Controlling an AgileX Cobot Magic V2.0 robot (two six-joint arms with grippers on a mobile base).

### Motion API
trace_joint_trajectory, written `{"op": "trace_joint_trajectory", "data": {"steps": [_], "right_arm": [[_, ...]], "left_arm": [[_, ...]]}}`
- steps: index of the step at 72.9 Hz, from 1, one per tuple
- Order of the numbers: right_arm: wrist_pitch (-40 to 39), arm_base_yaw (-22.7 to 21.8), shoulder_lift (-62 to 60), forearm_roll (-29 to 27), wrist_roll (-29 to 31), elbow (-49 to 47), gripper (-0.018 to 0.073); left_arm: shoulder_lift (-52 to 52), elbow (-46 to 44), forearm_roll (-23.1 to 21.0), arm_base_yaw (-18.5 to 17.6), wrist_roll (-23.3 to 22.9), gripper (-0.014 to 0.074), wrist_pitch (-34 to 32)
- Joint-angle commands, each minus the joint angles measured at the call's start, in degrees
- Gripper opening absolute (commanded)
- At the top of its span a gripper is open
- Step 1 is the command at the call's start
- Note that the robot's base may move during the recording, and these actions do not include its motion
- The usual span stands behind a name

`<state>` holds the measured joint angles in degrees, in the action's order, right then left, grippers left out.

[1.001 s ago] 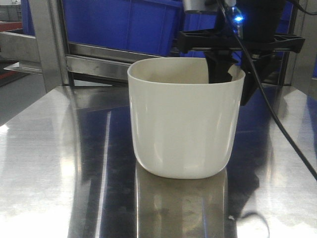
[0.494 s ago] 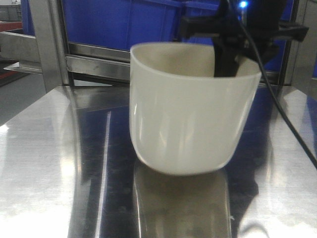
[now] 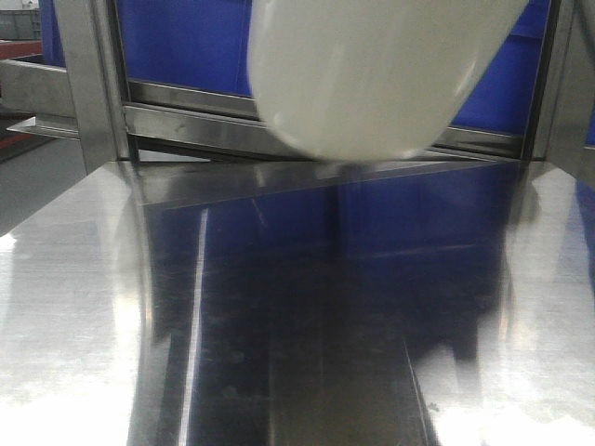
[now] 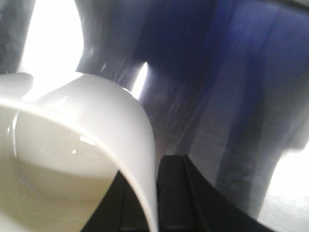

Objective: Move white bin to right shelf second layer
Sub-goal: 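Lift the white bin off the table with the right gripper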

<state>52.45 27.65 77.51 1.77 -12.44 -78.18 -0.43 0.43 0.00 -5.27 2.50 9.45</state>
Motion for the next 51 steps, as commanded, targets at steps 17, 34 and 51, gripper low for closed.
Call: {"op": "trace_joint_trajectory", "data": {"steps": [17,34,51], "right_arm": [[-7.4,-8.4,-14.5,1.3,0.4,6.0,0.0055],[-14.1,-13.8,-27.7,1.3,0.4,18.8,0.0055],[-18.5,-15.9,-38.3,1.3,0.4,29.5,0.0055]], "left_arm": [[-0.8,2.1,0.0,-0.3,-0.3,0.0085,-5.0],[-0.8,2.1,0.0,-0.3,-0.3,0.0085,-5.0],[-0.8,2.1,0.0,-0.3,-0.3,0.0085,-5.0]]}}
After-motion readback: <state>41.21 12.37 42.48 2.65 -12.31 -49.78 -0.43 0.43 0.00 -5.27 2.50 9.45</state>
